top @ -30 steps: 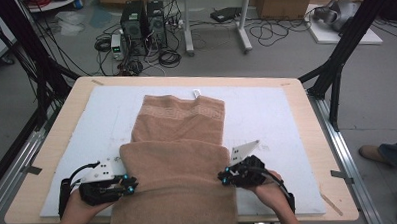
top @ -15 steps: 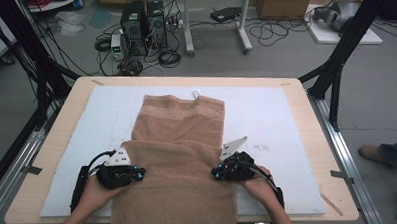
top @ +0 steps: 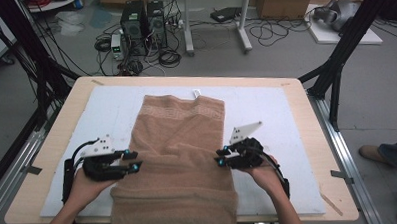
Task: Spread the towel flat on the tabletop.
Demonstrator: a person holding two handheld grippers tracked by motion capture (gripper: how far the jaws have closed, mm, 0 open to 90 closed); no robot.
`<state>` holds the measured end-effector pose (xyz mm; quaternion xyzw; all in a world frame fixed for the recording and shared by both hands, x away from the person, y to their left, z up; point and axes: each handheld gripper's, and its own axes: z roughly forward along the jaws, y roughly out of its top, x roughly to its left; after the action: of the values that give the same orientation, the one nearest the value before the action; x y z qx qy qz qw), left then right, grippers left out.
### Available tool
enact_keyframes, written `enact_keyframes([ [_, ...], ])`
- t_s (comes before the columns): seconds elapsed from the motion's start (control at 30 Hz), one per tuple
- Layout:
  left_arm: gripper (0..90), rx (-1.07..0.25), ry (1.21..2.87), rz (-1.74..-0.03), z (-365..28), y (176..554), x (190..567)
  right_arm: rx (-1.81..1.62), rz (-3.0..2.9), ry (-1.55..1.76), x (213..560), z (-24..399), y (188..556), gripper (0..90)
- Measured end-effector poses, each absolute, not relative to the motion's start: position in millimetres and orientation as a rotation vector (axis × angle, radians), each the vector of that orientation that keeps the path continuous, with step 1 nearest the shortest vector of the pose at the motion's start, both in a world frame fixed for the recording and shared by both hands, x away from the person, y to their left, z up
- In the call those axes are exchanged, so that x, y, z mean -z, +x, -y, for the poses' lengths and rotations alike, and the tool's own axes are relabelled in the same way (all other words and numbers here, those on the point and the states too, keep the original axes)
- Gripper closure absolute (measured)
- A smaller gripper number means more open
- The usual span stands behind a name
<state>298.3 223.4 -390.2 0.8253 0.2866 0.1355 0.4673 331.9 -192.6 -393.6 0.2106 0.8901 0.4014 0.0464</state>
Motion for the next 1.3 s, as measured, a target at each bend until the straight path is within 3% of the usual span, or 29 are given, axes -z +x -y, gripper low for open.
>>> enact_keyframes([
  [0.27, 59.3, -0.394, 2.116, -0.999, -219, 366, 434, -1.053, -2.678, 0.86, 435, 184, 386, 62.7],
  [0.33, 61.3, -0.389, 2.115, -1.013, -220, 371, 442, -1.066, -2.655, 0.864, 438, 184, 391, 71.3],
  [0.4, 79.0, -0.405, 2.123, -0.987, -217, 372, 441, -1.073, -2.685, 0.824, 438, 183, 393, 83.9],
  [0.47, 84.8, -0.428, 2.136, -0.984, -214, 372, 440, -1.042, -2.706, 0.834, 435, 182, 396, 86.4],
  [0.77, 85.5, -0.528, 2.036, -1.058, -202, 405, 425, -0.886, -2.545, 0.967, 408, 203, 426, 87.0],
  [0.83, 82.4, -0.526, 2.028, -1.094, -200, 417, 424, -0.882, -2.529, 1.023, 407, 207, 437, 84.8],
  [0.93, 69.6, -0.496, 2.009, -1.095, -205, 417, 421, -0.878, -2.509, 1.01, 405, 209, 438, 73.9],
  [1.03, 66.7, -0.47, 2.018, -1.049, -213, 403, 414, -0.957, -2.528, 0.982, 398, 216, 427, 69.3],
  [1.17, 59.3, -0.406, 2.061, -0.932, -218, 369, 408, -1.005, -2.591, 0.871, 392, 219, 392, 63.7],
  [1.3, 51.3, -0.335, 2.165, -0.823, -215, 337, 417, -1.09, -2.708, 0.784, 408, 215, 353, 56.8],
])
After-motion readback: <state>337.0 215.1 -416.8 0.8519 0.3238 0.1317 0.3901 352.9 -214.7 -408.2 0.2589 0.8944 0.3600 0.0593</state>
